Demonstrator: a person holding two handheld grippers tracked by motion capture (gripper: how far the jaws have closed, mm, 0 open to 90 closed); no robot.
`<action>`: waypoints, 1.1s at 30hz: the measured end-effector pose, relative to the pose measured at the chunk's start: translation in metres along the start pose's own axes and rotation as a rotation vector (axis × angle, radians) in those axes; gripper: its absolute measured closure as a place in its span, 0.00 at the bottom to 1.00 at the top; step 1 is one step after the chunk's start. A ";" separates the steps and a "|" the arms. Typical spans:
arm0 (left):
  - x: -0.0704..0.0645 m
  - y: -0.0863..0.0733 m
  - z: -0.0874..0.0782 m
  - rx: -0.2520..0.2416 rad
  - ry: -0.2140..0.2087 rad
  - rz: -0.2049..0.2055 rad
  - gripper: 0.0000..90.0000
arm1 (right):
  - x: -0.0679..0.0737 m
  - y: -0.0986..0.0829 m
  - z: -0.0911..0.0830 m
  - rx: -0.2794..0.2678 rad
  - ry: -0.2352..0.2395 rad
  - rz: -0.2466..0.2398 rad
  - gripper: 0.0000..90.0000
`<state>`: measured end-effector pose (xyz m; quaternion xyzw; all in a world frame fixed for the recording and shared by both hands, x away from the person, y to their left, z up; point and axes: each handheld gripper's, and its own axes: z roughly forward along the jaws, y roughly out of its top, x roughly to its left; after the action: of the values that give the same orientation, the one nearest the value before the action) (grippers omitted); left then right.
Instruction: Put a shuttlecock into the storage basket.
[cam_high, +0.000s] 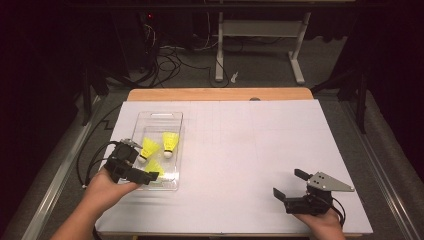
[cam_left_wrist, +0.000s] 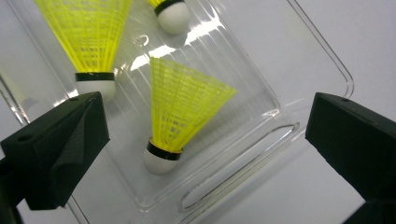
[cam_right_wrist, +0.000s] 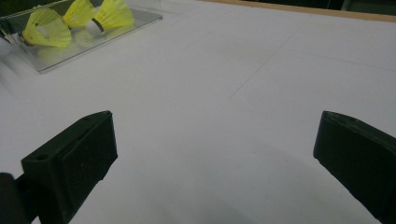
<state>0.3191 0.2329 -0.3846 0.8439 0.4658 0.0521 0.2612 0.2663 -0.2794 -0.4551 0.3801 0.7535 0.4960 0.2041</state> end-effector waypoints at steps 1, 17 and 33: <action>0.000 -0.003 0.000 -0.037 -0.008 -0.013 0.01 | 0.000 0.000 0.000 0.002 0.001 0.000 0.00; -0.014 -0.032 0.016 -0.279 0.012 -0.001 0.00 | 0.001 -0.001 0.001 -0.009 0.000 -0.004 0.00; -0.005 -0.065 0.006 -0.513 -0.034 0.025 0.00 | 0.002 0.001 -0.001 -0.047 -0.017 -0.006 0.00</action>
<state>0.2689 0.2544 -0.4210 0.7566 0.4222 0.1574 0.4738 0.2651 -0.2782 -0.4541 0.3773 0.7410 0.5097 0.2210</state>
